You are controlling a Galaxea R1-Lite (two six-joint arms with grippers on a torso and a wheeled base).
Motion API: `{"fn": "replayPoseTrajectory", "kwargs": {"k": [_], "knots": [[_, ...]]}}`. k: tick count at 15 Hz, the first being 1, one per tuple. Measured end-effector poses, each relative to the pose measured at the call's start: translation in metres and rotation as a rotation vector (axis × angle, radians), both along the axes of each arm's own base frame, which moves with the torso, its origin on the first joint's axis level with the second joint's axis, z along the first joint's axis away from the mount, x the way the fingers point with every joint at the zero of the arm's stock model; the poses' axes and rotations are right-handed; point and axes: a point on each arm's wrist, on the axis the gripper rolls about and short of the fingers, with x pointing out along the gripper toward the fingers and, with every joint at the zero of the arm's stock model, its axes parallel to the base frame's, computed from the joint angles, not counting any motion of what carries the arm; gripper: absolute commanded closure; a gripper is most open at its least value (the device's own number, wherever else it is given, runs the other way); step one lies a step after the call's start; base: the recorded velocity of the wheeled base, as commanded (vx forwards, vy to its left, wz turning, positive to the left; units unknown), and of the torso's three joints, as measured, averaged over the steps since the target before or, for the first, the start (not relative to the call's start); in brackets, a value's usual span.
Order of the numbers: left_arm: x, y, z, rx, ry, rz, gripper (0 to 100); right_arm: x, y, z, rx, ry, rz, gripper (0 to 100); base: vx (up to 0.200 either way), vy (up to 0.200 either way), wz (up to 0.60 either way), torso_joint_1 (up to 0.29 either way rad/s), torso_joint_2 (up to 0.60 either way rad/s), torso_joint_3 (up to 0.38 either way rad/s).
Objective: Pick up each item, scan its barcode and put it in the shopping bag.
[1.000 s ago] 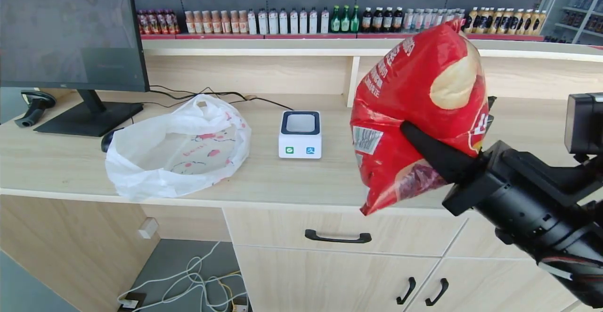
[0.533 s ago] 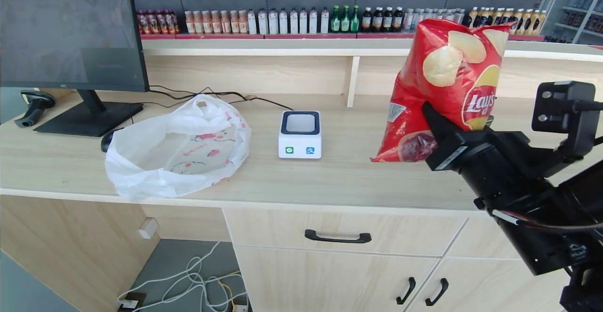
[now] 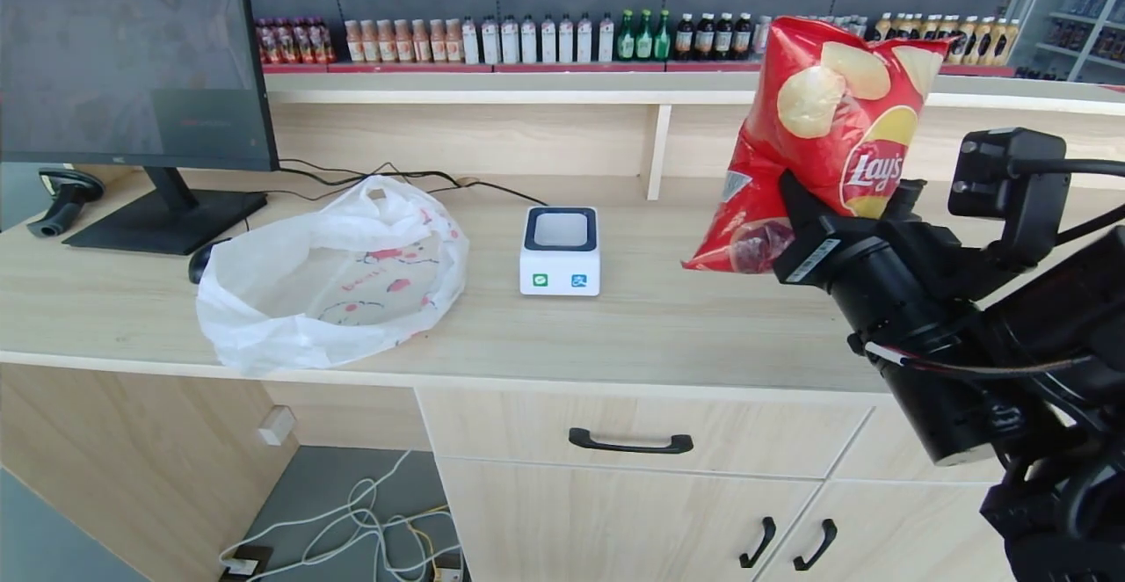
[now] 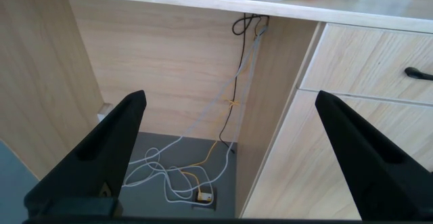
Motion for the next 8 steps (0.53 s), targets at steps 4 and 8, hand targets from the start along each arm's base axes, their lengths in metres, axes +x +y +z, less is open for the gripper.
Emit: {"fn": "replayPoseTrajectory", "kwargs": {"k": [4, 8], "knots": [[0.0000, 0.0000, 0.0000, 0.000, 0.000, 0.000, 0, -0.0008, -0.0020, -0.0004, 0.001, 0.002, -0.004, 100, -0.050, 0.000, 0.00, 0.005, 0.00, 0.001], [0.0000, 0.0000, 0.0000, -0.001, 0.000, 0.000, 0, 0.0009, -0.0039, 0.0033, 0.011, -0.009, -0.012, 100, 0.000, 0.100, 0.00, 0.008, 0.00, 0.002]]}}
